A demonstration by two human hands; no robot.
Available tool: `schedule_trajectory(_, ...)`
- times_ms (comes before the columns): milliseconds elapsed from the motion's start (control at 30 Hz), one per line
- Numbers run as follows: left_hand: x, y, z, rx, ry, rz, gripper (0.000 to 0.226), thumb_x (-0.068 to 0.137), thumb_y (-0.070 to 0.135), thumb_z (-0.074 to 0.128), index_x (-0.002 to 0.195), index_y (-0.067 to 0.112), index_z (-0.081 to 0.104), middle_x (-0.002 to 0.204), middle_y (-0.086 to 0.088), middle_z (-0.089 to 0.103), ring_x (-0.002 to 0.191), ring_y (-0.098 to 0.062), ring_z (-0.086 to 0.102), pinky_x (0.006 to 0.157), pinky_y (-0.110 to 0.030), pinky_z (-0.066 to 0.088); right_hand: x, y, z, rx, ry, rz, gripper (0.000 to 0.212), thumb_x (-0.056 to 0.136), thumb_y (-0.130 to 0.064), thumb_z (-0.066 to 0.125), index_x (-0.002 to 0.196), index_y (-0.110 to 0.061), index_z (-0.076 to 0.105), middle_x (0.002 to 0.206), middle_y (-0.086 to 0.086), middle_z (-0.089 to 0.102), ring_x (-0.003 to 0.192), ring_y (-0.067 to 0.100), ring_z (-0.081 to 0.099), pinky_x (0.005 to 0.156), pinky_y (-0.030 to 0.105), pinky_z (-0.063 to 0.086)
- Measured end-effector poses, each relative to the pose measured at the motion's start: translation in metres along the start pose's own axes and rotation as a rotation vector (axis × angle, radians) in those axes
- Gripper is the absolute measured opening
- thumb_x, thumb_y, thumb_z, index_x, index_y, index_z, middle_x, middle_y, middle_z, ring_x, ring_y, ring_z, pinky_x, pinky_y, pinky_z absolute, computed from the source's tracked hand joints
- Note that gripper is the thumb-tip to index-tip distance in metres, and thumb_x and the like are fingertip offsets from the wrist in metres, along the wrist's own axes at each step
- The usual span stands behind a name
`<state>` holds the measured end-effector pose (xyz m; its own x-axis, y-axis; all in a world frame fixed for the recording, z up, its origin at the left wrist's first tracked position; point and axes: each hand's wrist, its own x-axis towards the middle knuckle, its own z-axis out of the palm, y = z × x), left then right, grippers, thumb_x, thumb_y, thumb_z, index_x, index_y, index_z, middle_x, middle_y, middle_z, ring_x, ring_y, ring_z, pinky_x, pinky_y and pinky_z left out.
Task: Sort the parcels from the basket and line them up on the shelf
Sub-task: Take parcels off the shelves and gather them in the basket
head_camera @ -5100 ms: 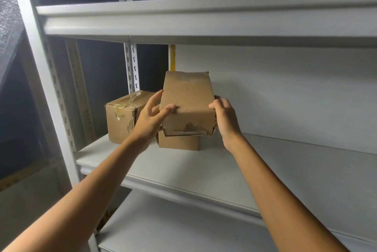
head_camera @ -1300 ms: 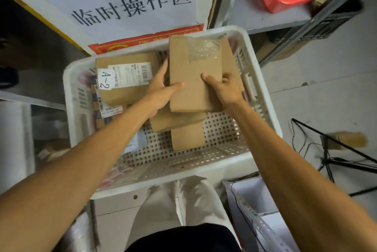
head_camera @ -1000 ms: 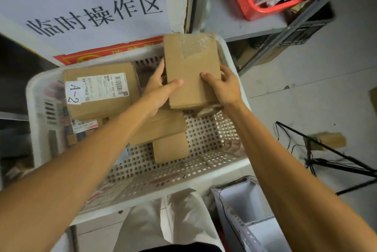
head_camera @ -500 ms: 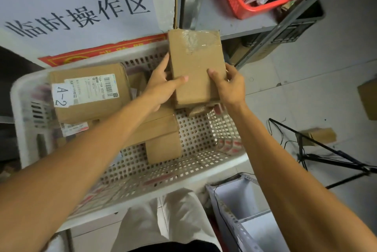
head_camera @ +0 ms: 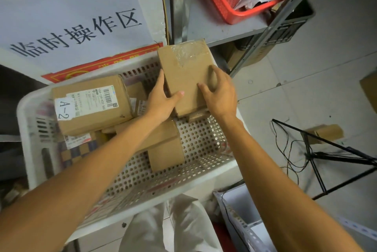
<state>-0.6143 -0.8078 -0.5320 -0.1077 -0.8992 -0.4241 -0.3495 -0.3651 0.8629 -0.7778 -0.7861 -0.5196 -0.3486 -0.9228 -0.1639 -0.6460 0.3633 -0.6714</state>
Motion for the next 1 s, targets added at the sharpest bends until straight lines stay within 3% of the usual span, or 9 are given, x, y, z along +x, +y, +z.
schedule_trajectory(100, -0.008, 0.0, 0.003, 0.047, 0.002, 0.047, 0.096, 0.083, 0.014, 0.071, 0.153, 0.03, 0.008, 0.15, 0.001, 0.038, 0.131, -0.019, 0.044, 0.103, -0.044, 0.046, -0.011, -0.006, 0.002, -0.159, -0.081, -0.075, 0.063, 0.09, -0.046, 0.061, 0.145, -0.032, 0.035, 0.159, 0.003, 0.022, 0.143, 0.025, 0.024, 0.113, 0.046, 0.03)
schedule_trajectory(200, -0.009, -0.001, 0.004, -0.013, -0.032, 0.062, 0.095, 0.083, 0.004, 0.069, 0.153, 0.028, 0.01, 0.151, 0.003, 0.036, 0.13, -0.017, 0.046, 0.103, -0.04, 0.046, -0.015, -0.005, 0.004, -0.214, -0.077, -0.057, 0.068, 0.089, -0.051, 0.058, 0.148, -0.031, 0.03, 0.161, 0.006, 0.015, 0.144, 0.028, 0.02, 0.114, 0.048, 0.029)
schedule_trajectory(400, 0.0, 0.004, 0.014, -0.128, -0.042, 0.036, 0.09, 0.085, 0.009, 0.068, 0.152, 0.035, 0.014, 0.15, 0.007, 0.038, 0.127, -0.015, 0.05, 0.102, -0.046, 0.047, -0.008, -0.002, -0.001, -0.322, -0.037, -0.101, 0.077, 0.084, -0.066, 0.053, 0.148, -0.027, 0.032, 0.161, 0.013, 0.01, 0.145, 0.034, 0.013, 0.118, 0.049, 0.016)
schedule_trajectory(500, 0.003, 0.004, 0.007, -0.243, -0.055, -0.027, 0.083, 0.088, 0.002, 0.062, 0.151, 0.032, 0.018, 0.15, 0.004, 0.039, 0.124, -0.013, 0.053, 0.103, -0.048, 0.046, -0.009, -0.002, 0.003, -0.324, -0.069, -0.106, 0.093, 0.077, -0.079, 0.041, 0.152, -0.025, 0.025, 0.162, 0.013, 0.003, 0.146, 0.034, 0.009, 0.119, 0.049, 0.014)
schedule_trajectory(633, -0.002, 0.005, -0.003, -0.18, -0.097, -0.03, 0.08, 0.091, 0.007, 0.06, 0.152, 0.034, 0.015, 0.154, 0.003, 0.032, 0.119, -0.011, 0.055, 0.104, -0.047, 0.045, -0.012, -0.001, 0.004, -0.352, -0.105, -0.113, 0.101, 0.074, -0.085, 0.042, 0.154, -0.027, 0.019, 0.163, 0.012, -0.001, 0.148, 0.033, 0.006, 0.12, 0.048, 0.01)
schedule_trajectory(733, -0.009, 0.009, -0.009, -0.073, -0.069, -0.022, 0.08, 0.091, 0.009, 0.062, 0.152, 0.033, 0.016, 0.155, -0.004, 0.029, 0.105, -0.008, 0.062, 0.098, -0.04, 0.05, -0.015, -0.006, -0.002, -0.363, -0.155, -0.122, 0.093, 0.079, -0.075, 0.053, 0.152, -0.027, 0.021, 0.163, 0.011, 0.001, 0.148, 0.032, 0.005, 0.121, 0.048, 0.009)
schedule_trajectory(867, -0.022, 0.015, -0.025, 0.131, -0.052, 0.028, 0.068, 0.093, 0.012, 0.058, 0.151, 0.025, 0.024, 0.145, 0.006, 0.037, 0.089, 0.005, 0.059, 0.082, -0.013, 0.048, -0.025, -0.021, -0.006, -0.346, -0.143, -0.232, 0.069, 0.086, -0.048, 0.062, 0.145, -0.025, 0.035, 0.16, 0.006, 0.015, 0.146, 0.03, 0.011, 0.121, 0.049, 0.012)
schedule_trajectory(933, -0.031, 0.015, -0.04, 0.217, -0.066, 0.034, 0.06, 0.095, 0.016, 0.056, 0.149, 0.025, 0.031, 0.149, 0.003, 0.038, 0.111, -0.008, 0.058, 0.096, -0.026, 0.045, -0.03, -0.034, -0.004, -0.344, -0.174, -0.276, 0.066, 0.087, -0.044, 0.061, 0.145, -0.024, 0.036, 0.159, 0.003, 0.021, 0.146, 0.027, 0.014, 0.121, 0.047, 0.011)
schedule_trajectory(1000, -0.041, 0.016, -0.058, 0.3, -0.094, 0.029, 0.053, 0.096, 0.018, 0.054, 0.146, 0.024, 0.036, 0.149, -0.002, 0.039, 0.127, -0.021, 0.048, 0.098, -0.031, 0.04, -0.039, -0.05, 0.0, -0.347, -0.217, -0.291, 0.066, 0.089, -0.04, 0.06, 0.147, -0.023, 0.033, 0.158, 0.001, 0.025, 0.144, 0.024, 0.018, 0.12, 0.044, 0.014)
